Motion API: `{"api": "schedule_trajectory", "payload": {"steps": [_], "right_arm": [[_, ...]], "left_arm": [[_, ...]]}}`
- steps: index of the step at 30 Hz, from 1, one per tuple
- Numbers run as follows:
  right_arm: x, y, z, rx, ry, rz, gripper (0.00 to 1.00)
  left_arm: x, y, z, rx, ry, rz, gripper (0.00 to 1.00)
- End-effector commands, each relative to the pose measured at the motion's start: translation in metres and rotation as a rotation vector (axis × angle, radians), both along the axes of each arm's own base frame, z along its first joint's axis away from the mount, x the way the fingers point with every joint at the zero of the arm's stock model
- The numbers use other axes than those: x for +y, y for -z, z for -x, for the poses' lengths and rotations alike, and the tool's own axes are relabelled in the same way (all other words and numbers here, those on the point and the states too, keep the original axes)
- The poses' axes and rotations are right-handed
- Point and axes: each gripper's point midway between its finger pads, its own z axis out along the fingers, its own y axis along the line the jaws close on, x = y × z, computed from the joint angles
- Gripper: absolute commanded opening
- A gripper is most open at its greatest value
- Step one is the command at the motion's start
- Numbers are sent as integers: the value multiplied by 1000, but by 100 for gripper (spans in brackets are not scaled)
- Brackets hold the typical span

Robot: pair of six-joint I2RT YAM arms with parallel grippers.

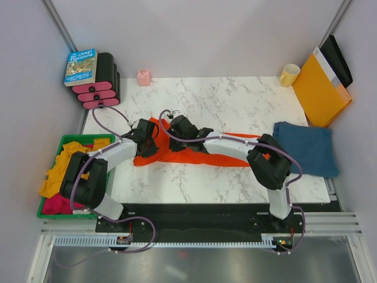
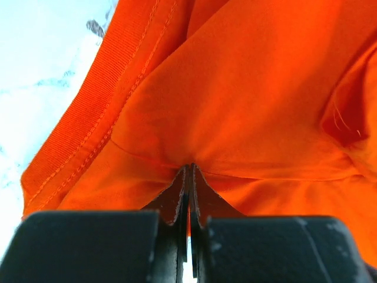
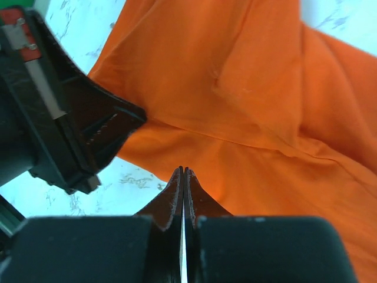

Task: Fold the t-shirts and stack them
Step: Fold the other side of the tshirt into a rectangle

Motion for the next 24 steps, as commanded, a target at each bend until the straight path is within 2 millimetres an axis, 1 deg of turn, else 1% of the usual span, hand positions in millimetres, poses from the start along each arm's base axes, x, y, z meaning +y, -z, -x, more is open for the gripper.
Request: {"api": "schedule_trajectory", "payload": {"steps": [1, 3, 4, 8, 9, 11, 12, 13, 14, 15, 16, 18, 19, 20, 21, 23, 24], "right_arm": [[30, -2, 5, 14, -40, -64, 0], [35, 1, 4, 13, -41, -71, 0], [36, 9, 2, 20, -40, -60, 0], [40, 17, -6, 10, -28, -41, 0], [41, 15, -11, -2, -19, -41, 0], [40, 23, -17, -4, -9, -23, 0], [41, 20, -24, -9, 1, -31, 0], [40, 29, -27, 4, 9, -20, 0], [39, 30, -31, 5, 16, -17, 0], [38, 28, -39, -1, 30, -20, 0], [36, 35, -42, 4, 41, -7, 0], [31, 36, -53, 1, 63, -2, 0], [28, 43, -57, 4, 77, 11, 0], [24, 47, -59, 14, 86, 25, 0], [21, 47, -65, 14, 99, 24, 0], [14, 52, -71, 22, 130, 36, 0], [8, 55, -76, 21, 149, 44, 0]], "left_arm": [[-2, 11, 4, 38, -56, 37, 2], [-2, 14, 7, 50, -55, 39, 2], [-2, 15, 9, 57, -56, 42, 2], [-1, 13, 11, 55, -56, 42, 2], [-1, 13, 11, 56, -52, 42, 2], [-1, 12, 12, 52, -48, 38, 2], [-1, 11, 12, 52, -47, 36, 2], [-1, 10, 13, 50, -45, 38, 2], [0, 10, 15, 54, -44, 35, 2], [1, 10, 16, 56, -46, 32, 2], [3, 10, 18, 56, -47, 28, 2], [6, 11, 21, 61, -50, 14, 2], [7, 11, 24, 64, -48, 11, 2], [8, 10, 25, 63, -48, 8, 2], [9, 10, 26, 65, -49, 5, 2], [9, 8, 27, 63, -51, 5, 2], [10, 8, 28, 65, -51, 5, 2]]}}
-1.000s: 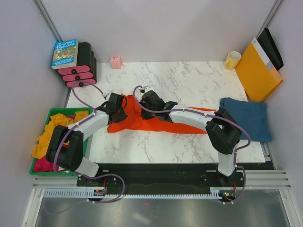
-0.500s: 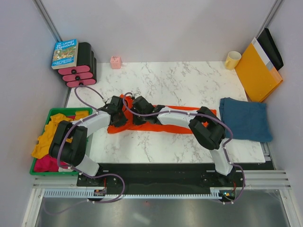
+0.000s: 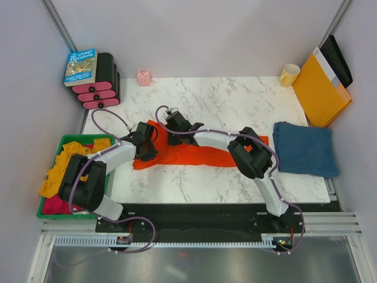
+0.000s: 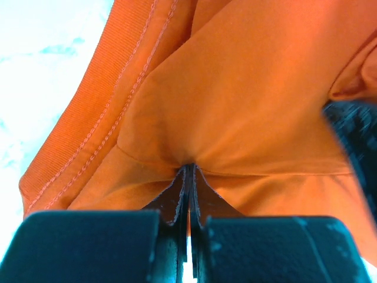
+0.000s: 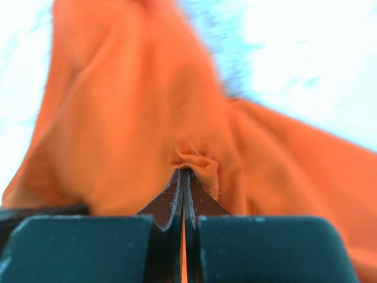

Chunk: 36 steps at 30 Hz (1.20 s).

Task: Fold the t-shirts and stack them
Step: Fold the other side of the tshirt into a rectangle, then rotate the tshirt 90 degrees

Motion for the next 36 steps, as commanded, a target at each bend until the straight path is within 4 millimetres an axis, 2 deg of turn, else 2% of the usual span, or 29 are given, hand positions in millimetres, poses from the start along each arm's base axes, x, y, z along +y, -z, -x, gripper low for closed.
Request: {"api": "schedule_trajectory", "payload": {"steps": [1, 7, 11, 14, 17, 20, 21, 22, 23, 24, 25, 26, 27, 28, 29, 30, 31, 32, 33, 35, 36], "right_arm": [[-14, -3, -25, -24, 88, 13, 0], [-34, -19, -54, -63, 165, 5, 0], [-64, -26, -88, -73, 264, -4, 0], [-83, -29, -107, -83, 318, -5, 0], [-97, -39, -122, -108, 352, -7, 0], [-107, -41, -127, -103, 374, -3, 0], [-109, -53, -128, -121, 375, -11, 0], [-115, -56, -125, -138, 378, 5, 4], [-116, -85, -123, -183, 380, -18, 11], [-122, -95, -120, -202, 385, -12, 21], [-138, -94, -114, -219, 405, 39, 42], [-149, -125, -109, -269, 425, 27, 50], [-161, -131, -102, -282, 434, 49, 64], [-179, -124, -94, -278, 459, 97, 69], [-191, -144, -87, -310, 464, 99, 73], [-201, -142, -80, -299, 470, 127, 74], [-212, -133, -71, -282, 472, 163, 73], [-219, -140, -64, -289, 472, 178, 71], [-227, -134, -54, -264, 473, 212, 56], [-244, -120, -37, -237, 497, 256, 33], [-249, -113, -31, -221, 505, 269, 8]], "left_arm": [[7, -3, 10, 13, -29, -16, 2], [10, -4, 13, 16, -28, -23, 2], [11, -4, 16, 20, -27, -27, 2], [12, -3, 18, 25, -27, -32, 2], [13, 0, 21, 34, -28, -34, 2], [13, 1, 22, 41, -28, -34, 2], [13, 0, 21, 40, -28, -34, 2], [13, -2, 20, 35, -28, -34, 2], [12, -8, 18, 17, -20, -28, 2], [11, -14, 16, -1, -10, -25, 3], [10, -20, 14, -21, -2, -21, 8], [8, -31, 10, -62, 17, -14, 15], [7, -41, 5, -94, 24, -6, 31], [5, -49, 3, -118, 36, 0, 39], [2, -64, -3, -168, 49, 17, 47], [0, -70, -4, -186, 56, 24, 58], [-2, -75, -5, -200, 66, 37, 61], [-5, -81, -7, -214, 75, 50, 61], [-10, -86, -12, -241, 91, 69, 60], [-16, -83, -15, -238, 110, 88, 55], [-19, -81, -20, -242, 113, 94, 52]]}}
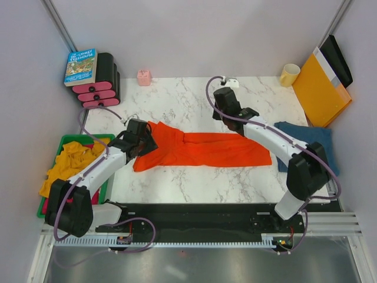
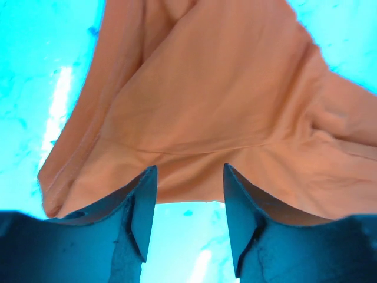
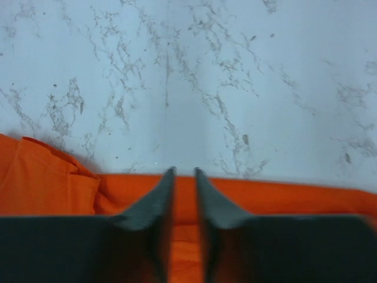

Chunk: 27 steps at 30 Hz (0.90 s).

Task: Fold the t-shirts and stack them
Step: Rotate the tshirt 90 degrees

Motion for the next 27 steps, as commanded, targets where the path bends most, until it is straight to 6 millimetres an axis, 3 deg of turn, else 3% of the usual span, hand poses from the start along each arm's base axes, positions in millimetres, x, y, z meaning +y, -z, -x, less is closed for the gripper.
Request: {"api": "schedule_trajectory", "payload": {"steps": [1, 2, 3, 5, 6, 14, 18, 27], "right_arm": [[-47, 49, 40, 119, 81, 146, 0], [-49, 55, 46, 134, 91, 141, 0], [-56, 68, 54, 167, 104, 161, 0], [-62, 80, 62, 197, 132, 161, 0], [-66, 90, 68, 223, 133, 172, 0], [-87, 109, 79, 265, 183, 212, 0], [-107, 135, 86, 336, 228, 236, 0], [-106, 179, 117, 492, 192, 220, 0]], "left_arm": [[-19, -10, -19, -54, 77, 38, 49], [-23, -12, -25, -55, 89, 42, 42], [-25, 5, -27, -2, 98, 30, 40], [-31, 9, -35, 23, 114, 36, 34], [-32, 21, -36, 61, 117, 25, 32], [-37, 43, -54, 126, 104, 6, 30], [-35, 58, -56, 176, 90, -17, 29], [-24, 95, -54, 337, 35, -92, 24]]}}
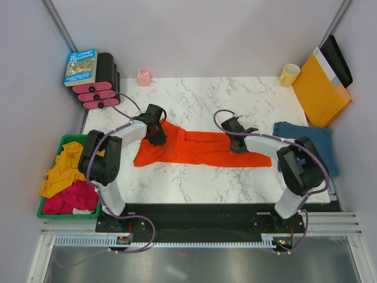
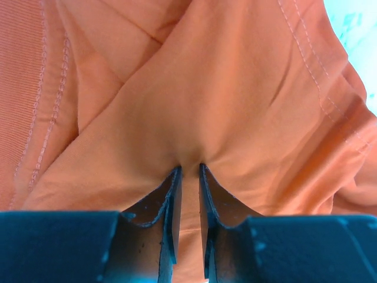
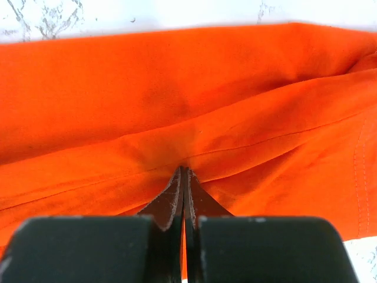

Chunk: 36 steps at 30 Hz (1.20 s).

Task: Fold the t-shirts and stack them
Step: Rotate the tshirt 90 degrees

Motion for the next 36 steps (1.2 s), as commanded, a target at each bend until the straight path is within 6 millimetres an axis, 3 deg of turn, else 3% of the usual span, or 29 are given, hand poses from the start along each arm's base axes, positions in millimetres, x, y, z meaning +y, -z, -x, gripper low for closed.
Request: {"api": "schedule_trajectory", "payload": {"steps": [1, 3, 6, 11, 15, 16, 18, 19, 20, 22, 25, 29, 32, 36], "right_arm": [[10, 20, 17, 86, -11, -55, 0], [17, 26, 27, 130, -24, -100, 0], [30, 31, 45, 175, -64, -156, 0], [46, 31, 78, 212, -120, -182, 0], [66, 25, 103, 223, -166, -223, 0], [70, 24, 108, 229, -173, -236, 0], [78, 21, 118, 240, -187, -258, 0], [83, 21, 123, 253, -199, -275, 0], [85, 19, 127, 263, -202, -279, 0], [94, 15, 134, 272, -232, -294, 0], [113, 9, 147, 307, -300, -337, 0], [154, -9, 158, 341, -479, -382, 0], [179, -10, 168, 397, -600, -420, 0], [206, -21, 158, 367, -716, -471, 1]], "left_arm": [[12, 26, 7, 108, -24, -70, 24], [13, 31, 4, 127, -20, -83, 24], [5, 26, -16, 112, 23, -76, 25], [-22, 23, -54, 129, 94, -19, 25], [-43, 19, -83, 126, 145, 22, 24], [-48, 7, -99, 87, 150, 29, 24], [-49, 19, -104, 119, 163, 13, 24], [-55, 4, -122, 70, 172, 24, 24], [-55, 19, -120, 119, 177, 14, 24], [-66, 4, -141, 69, 196, 48, 24], [-82, 1, -153, 57, 214, 109, 24], [-100, -2, -161, 40, 239, 180, 24], [-118, -12, -166, 12, 289, 240, 24], [-136, -34, -179, -71, 363, 315, 26]]}}
